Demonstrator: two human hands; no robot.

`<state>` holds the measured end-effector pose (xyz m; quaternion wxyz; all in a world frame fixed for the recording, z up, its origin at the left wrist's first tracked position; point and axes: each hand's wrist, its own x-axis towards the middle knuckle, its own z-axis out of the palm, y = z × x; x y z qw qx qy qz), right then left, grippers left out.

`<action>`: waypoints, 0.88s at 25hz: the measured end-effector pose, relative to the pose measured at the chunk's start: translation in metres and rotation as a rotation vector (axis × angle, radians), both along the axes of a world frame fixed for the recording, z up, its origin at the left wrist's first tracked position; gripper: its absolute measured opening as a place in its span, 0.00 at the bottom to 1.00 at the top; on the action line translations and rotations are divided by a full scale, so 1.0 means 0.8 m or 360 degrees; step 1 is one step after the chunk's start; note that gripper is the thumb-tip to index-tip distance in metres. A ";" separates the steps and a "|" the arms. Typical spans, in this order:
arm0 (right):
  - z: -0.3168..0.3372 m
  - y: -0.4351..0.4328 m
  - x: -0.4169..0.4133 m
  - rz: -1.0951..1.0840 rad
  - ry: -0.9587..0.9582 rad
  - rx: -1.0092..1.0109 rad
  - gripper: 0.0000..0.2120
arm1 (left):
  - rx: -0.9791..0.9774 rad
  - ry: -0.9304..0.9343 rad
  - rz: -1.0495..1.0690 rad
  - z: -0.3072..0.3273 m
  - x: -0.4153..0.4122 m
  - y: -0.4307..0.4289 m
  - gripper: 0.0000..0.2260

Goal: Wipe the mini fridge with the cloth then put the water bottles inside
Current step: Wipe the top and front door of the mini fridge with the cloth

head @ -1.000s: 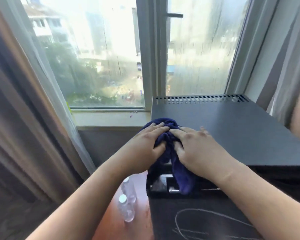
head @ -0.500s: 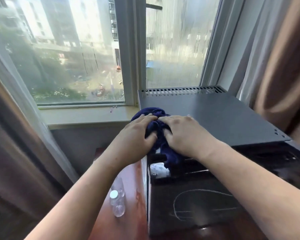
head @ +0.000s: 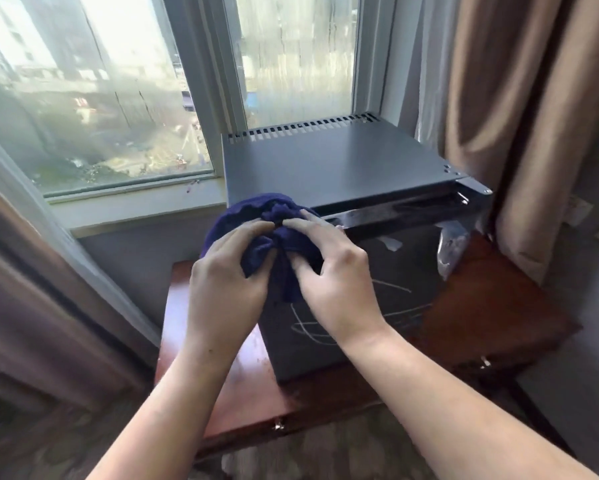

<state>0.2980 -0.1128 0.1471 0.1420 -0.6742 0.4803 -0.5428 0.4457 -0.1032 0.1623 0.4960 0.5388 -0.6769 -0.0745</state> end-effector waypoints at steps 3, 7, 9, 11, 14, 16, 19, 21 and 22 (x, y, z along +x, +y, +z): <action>-0.016 0.026 -0.010 -0.0038 -0.0204 0.0016 0.19 | -0.0163 -0.0095 0.0013 -0.026 -0.016 0.015 0.17; -0.043 0.035 -0.036 -0.0210 -0.0191 0.0103 0.17 | -0.0307 -0.0267 -0.0114 -0.062 -0.042 0.013 0.20; -0.054 0.034 -0.050 -0.0372 -0.0308 0.0185 0.16 | -0.0364 -0.0381 -0.0182 -0.077 -0.057 0.002 0.21; -0.068 0.031 -0.062 -0.0455 -0.0447 0.0281 0.18 | -0.0462 -0.0521 -0.0231 -0.088 -0.071 -0.014 0.19; -0.097 0.015 -0.073 -0.0299 -0.0901 0.0524 0.17 | -0.0582 -0.0724 -0.0304 -0.119 -0.086 -0.034 0.16; -0.117 0.006 -0.082 -0.0298 -0.1361 0.0706 0.15 | -0.0500 -0.0864 -0.0433 -0.153 -0.095 -0.043 0.20; -0.147 0.005 -0.107 -0.0348 -0.1910 0.1021 0.16 | -0.0263 -0.1067 -0.0662 -0.213 -0.115 -0.054 0.25; -0.175 0.001 -0.129 -0.0336 -0.2089 0.1157 0.11 | -0.0091 -0.1098 -0.0796 -0.241 -0.138 -0.058 0.26; -0.189 -0.001 -0.140 -0.0336 -0.2145 0.1208 0.08 | -0.0031 -0.1086 -0.0850 -0.251 -0.150 -0.058 0.26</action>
